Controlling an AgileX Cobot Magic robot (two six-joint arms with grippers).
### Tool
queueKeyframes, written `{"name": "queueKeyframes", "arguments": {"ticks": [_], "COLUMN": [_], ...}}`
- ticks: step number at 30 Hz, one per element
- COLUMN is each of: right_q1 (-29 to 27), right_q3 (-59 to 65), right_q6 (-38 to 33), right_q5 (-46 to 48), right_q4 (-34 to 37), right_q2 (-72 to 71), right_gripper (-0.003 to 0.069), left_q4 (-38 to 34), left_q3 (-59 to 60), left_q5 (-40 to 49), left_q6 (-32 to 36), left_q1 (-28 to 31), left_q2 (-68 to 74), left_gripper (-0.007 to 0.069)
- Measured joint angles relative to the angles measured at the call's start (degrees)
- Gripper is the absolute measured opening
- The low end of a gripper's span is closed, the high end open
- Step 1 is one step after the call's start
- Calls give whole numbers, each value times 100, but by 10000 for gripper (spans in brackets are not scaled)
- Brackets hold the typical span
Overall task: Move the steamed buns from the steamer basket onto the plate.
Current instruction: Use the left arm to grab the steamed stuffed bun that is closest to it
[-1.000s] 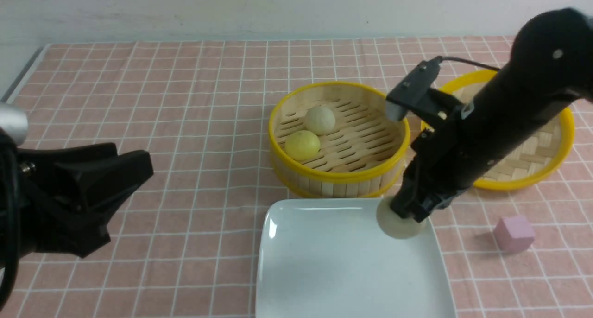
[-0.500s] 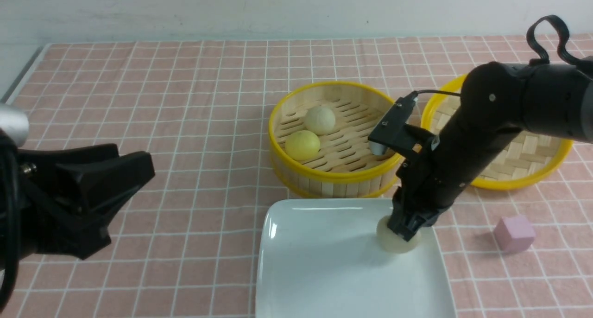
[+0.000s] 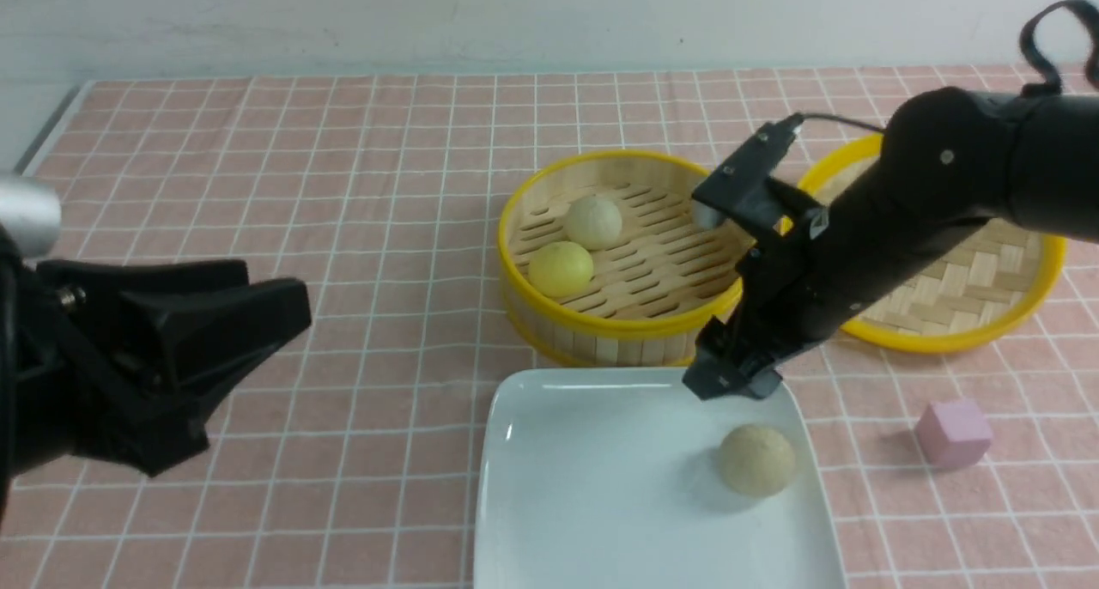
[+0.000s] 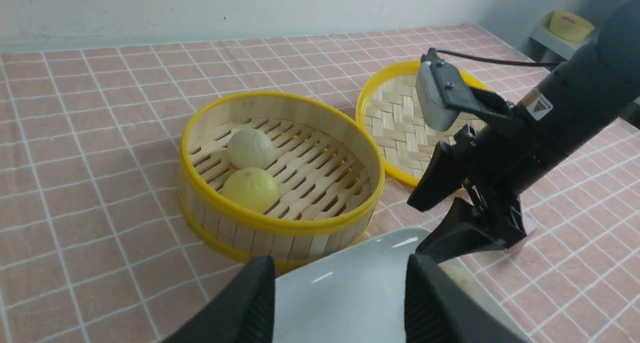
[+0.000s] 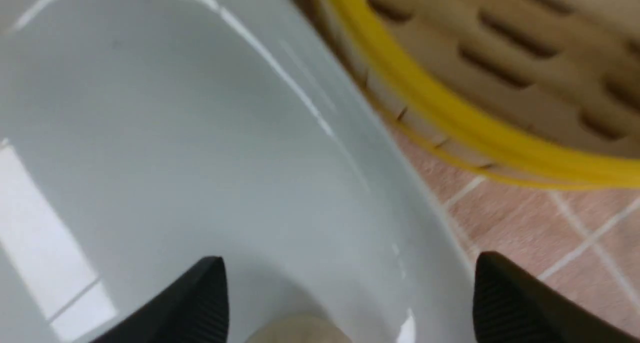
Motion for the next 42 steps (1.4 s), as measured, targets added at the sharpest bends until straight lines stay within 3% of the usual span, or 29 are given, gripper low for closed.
{"name": "queueKeyframes", "arguments": {"ticks": [7,16,27,34,39,42], "right_q1": [0,0,0,0,0,0], "right_q3": [0,0,0,0,0,0], "right_q6": [5,5,284,289,289,289], "right_q5": [-186,494,1265,1364,1631,1713], "right_q4": [-19,-26,-49,-115,-170,-170], "right_q2": [-1680,-3124,-3400,-3400,-3400,-3400], "right_gripper": [536,529,529,529,529,529], "left_q4": [372,1712,2348,3736,4990,5359], "left_q3": [-1296,-3214,-5489,-6366,-6587,-6587], "left_q5": [415,1411,2610,2618,1875,1561], "left_q6": [-249,-958,-1453,-2159,-2395,-2395], "left_q1": [0,0,-69,-952,-1995,-2354], "left_q2": [1317,3420,5358,5916,6236,6363], "left_gripper": [377,377,377,377,377,377]}}
